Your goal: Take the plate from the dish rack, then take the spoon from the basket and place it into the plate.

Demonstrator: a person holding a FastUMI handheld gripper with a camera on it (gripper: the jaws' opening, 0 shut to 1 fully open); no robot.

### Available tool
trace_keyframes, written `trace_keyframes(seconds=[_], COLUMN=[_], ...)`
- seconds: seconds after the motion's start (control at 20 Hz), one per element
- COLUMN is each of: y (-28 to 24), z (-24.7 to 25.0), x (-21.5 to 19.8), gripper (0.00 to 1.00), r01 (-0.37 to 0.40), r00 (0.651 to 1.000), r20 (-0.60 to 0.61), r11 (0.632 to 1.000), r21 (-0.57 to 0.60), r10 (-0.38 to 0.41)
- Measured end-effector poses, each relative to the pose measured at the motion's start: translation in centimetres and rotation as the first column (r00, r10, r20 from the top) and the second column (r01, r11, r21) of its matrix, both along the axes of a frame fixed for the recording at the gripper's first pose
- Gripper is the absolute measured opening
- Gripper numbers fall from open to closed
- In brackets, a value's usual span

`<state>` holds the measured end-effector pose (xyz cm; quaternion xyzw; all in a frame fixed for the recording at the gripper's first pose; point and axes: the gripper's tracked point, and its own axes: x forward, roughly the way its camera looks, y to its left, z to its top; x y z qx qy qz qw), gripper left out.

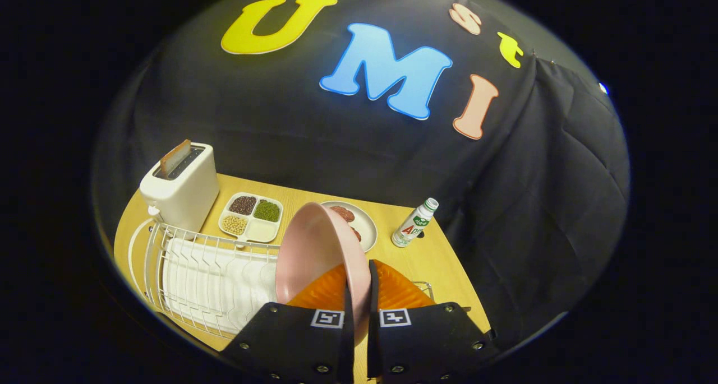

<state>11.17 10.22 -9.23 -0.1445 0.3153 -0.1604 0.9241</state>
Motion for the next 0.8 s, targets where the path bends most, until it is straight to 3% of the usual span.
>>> trace_keyframes(seconds=[0.25, 0.5, 0.8], y=[-4.4, -8.7, -11.4], z=[2.9, 4.1, 2.7], x=[-3.2, -7.1, -11.4], gripper=[0.09, 0.09, 0.09], r01=[0.002, 0.008, -0.087], r00=[0.999, 0.998, 0.996], r20=[0.043, 0.055, 0.057], r11=[0.998, 0.982, 0.929], r21=[0.055, 0.189, 0.361], r10=[-0.004, -0.019, 0.071])
